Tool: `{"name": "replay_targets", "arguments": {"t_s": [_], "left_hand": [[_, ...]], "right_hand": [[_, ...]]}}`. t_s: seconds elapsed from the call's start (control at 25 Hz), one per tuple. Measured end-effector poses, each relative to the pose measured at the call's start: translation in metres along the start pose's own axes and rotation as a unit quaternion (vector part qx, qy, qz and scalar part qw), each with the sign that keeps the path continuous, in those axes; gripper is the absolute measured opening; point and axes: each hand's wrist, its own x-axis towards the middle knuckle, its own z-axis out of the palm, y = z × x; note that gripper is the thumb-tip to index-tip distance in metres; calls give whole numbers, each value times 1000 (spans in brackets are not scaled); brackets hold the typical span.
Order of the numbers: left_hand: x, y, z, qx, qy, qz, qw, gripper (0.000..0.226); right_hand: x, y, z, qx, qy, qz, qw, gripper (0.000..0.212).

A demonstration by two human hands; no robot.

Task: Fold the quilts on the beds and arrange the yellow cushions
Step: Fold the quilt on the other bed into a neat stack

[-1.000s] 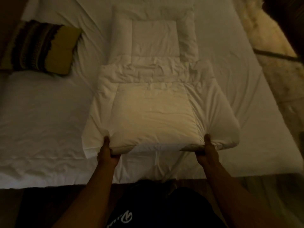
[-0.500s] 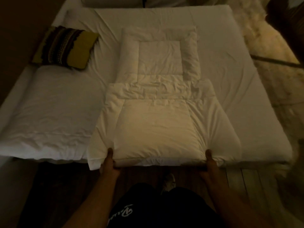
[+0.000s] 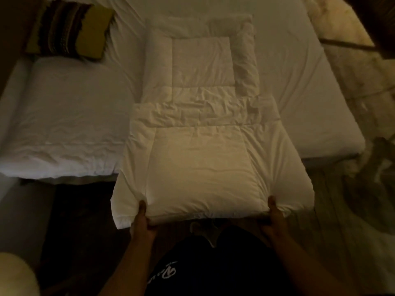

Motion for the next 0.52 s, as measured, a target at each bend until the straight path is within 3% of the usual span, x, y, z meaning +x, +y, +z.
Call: {"name": "replay_targets", "arguments": {"t_s": [0.12, 0.24, 0.36, 0.52], "left_hand": [[-41, -15, -13, 8, 59, 3, 998, 107], [-63, -26, -21, 7, 123, 6, 992, 116], [-61, -26, -21, -41, 87, 21, 995, 114], [-102, 9, 30, -56, 78, 98, 991, 103]], "right_hand": [[-6, 20, -29, 62, -7, 42, 997, 73], [-8, 27, -53, 37, -5, 88, 995, 95], [-10, 20, -48, 55, -13, 56, 997, 105], [-21, -10, -11, 80, 12, -13, 997, 72]]}}
